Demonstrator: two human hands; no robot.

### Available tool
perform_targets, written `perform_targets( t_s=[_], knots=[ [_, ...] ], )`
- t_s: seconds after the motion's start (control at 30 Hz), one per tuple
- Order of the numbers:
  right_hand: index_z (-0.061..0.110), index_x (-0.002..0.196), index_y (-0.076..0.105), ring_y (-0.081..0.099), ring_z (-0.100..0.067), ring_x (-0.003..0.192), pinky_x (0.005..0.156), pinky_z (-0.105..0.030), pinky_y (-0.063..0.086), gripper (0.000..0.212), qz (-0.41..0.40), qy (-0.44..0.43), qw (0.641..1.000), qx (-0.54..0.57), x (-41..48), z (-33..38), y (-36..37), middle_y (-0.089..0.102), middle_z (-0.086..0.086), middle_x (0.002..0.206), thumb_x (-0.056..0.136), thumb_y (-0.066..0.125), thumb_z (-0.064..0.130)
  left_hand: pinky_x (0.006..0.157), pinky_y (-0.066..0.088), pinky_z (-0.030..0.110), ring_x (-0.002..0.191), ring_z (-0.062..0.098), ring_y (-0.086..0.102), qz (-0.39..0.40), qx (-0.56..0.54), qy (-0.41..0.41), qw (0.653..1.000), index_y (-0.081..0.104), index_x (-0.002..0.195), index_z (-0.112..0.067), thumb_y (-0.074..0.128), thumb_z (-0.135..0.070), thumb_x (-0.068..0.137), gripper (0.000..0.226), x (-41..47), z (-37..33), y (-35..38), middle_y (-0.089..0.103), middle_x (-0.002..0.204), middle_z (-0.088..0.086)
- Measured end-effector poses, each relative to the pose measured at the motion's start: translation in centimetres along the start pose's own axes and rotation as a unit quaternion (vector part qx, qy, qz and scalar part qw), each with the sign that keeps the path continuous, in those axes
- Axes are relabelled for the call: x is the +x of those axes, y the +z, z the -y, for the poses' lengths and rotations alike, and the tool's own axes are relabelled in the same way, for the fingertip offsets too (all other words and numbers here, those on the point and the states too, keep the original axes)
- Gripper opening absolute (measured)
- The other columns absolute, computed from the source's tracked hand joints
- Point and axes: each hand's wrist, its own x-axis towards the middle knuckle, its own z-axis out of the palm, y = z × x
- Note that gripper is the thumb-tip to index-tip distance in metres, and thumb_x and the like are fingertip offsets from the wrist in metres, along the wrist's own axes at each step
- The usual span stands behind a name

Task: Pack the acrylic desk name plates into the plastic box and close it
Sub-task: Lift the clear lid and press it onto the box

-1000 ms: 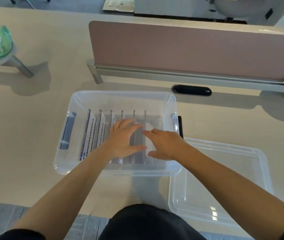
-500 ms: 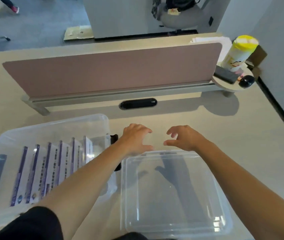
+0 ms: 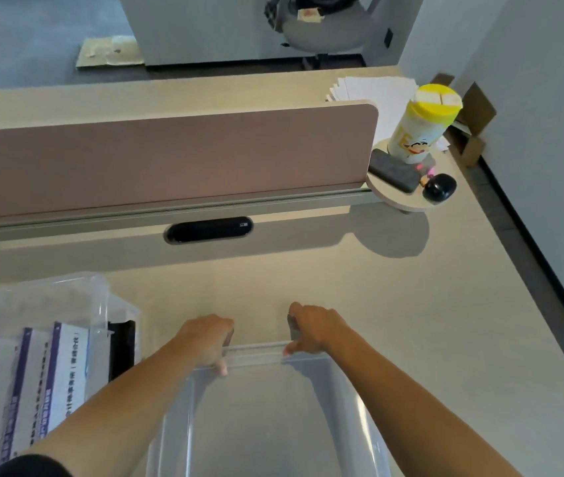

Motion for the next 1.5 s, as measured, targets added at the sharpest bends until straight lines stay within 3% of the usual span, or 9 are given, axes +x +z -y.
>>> perform_targets(
  t_s=[0.2,0.33,0.47,0.67,0.83,1.03,1.2,1.33,1.5],
  knots=[
    [0.017,0.116,0.053,0.061,-0.028,0.099,0.087,-0.042,0.051,0.063,0.009,-0.012,1.0,-0.007,0.7,1.4,-0.2,0.064,-0.005,0.111,0.076,0.075,0.059,0.068,0.039,0.029,0.085,0.02,0.052,-0.022,-0.042,0.016,0.999,0.044,0.082,-0.025,0.079,-0.042,0.07,0.041,-0.2,0.5,-0.1,0.049,0.093,-0.005],
    [0.018,0.126,0.065,0.062,-0.028,0.11,0.09,-0.039,0.052,0.057,0.029,0.002,0.999,-0.013,0.3,1.6,-0.8,0.064,-0.002,0.125,0.082,0.073,0.054,0.077,0.041,0.032,0.099,0.022,0.05,-0.035,-0.027,0.021,0.999,0.047,0.092,-0.027,0.076,-0.049,0.071,0.042,-0.6,0.6,-1.2,0.048,0.1,-0.004],
    [0.009,0.121,0.065,0.061,-0.029,0.108,0.092,-0.041,0.052,0.053,0.011,0.016,1.0,0.002,-1.4,1.2,-2.9,0.065,-0.009,0.125,0.087,0.069,0.05,0.072,0.041,0.031,0.089,0.023,0.054,-0.053,-0.058,0.01,0.997,0.045,0.1,-0.026,0.071,-0.047,0.077,0.041,-2.4,0.1,-3.8,0.054,0.102,-0.003],
    [0.013,0.127,0.057,0.057,-0.029,0.115,0.093,-0.039,0.047,0.054,-0.109,0.015,0.994,0.027,-7.7,1.9,-9.3,0.06,-0.01,0.131,0.088,0.07,0.048,0.078,0.047,0.035,0.095,0.022,0.058,-0.208,-0.058,0.021,0.976,0.049,0.11,-0.028,0.07,-0.041,0.082,0.038,-7.9,-1.5,-10.2,0.063,0.109,-0.005],
    [0.02,0.114,0.062,0.057,-0.029,0.109,0.083,-0.037,0.048,0.037,-0.233,0.01,0.972,-0.015,-15.5,4.2,-13.7,0.06,-0.003,0.111,0.091,0.063,0.049,0.076,0.045,0.035,0.103,0.027,0.06,-0.35,-0.06,0.057,0.933,0.055,0.117,-0.031,0.069,-0.044,0.085,0.037,-14.6,-1.8,-13.9,0.063,0.116,-0.001],
    [0.027,0.12,0.057,0.056,-0.023,0.113,0.084,-0.037,0.046,0.034,-0.288,0.036,0.956,-0.05,-22.4,7.6,-7.6,0.059,0.002,0.125,0.093,0.063,0.046,0.08,0.044,0.032,0.103,0.021,0.057,-0.274,-0.043,0.145,0.95,0.064,0.12,-0.023,0.068,-0.045,0.085,0.042,-20.4,-1.3,-9.8,0.062,0.118,-0.003],
    [0.023,0.11,0.06,0.056,-0.021,0.102,0.086,-0.037,0.049,0.039,-0.249,0.047,0.967,-0.011,-25.6,10.2,0.9,0.058,0.004,0.109,0.083,0.074,0.047,0.081,0.048,0.03,0.094,0.014,0.059,-0.209,-0.155,0.17,0.951,0.07,0.112,-0.026,0.078,-0.04,0.078,0.038,-22.9,0.0,-1.6,0.065,0.108,-0.009],
    [0.037,0.089,0.048,0.058,-0.019,0.085,0.078,-0.038,0.053,0.041,-0.224,0.072,0.972,0.027,-27.1,11.2,7.9,0.057,0.014,0.091,0.071,0.077,0.059,0.08,0.05,0.03,0.09,0.014,0.06,-0.201,-0.166,0.183,0.948,0.073,0.105,-0.027,0.082,-0.036,0.074,0.033,-24.2,0.3,4.1,0.063,0.099,-0.01],
    [0.041,0.096,0.048,0.059,-0.014,0.086,0.08,-0.033,0.054,0.043,-0.223,0.086,0.971,-0.008,-29.8,11.7,12.6,0.057,0.017,0.094,0.072,0.073,0.066,0.075,0.048,0.026,0.09,0.013,0.062,-0.175,-0.167,0.189,0.952,0.073,0.104,-0.026,0.085,-0.031,0.071,0.036,-25.3,-1.0,7.5,0.065,0.101,-0.008]
  ],
)
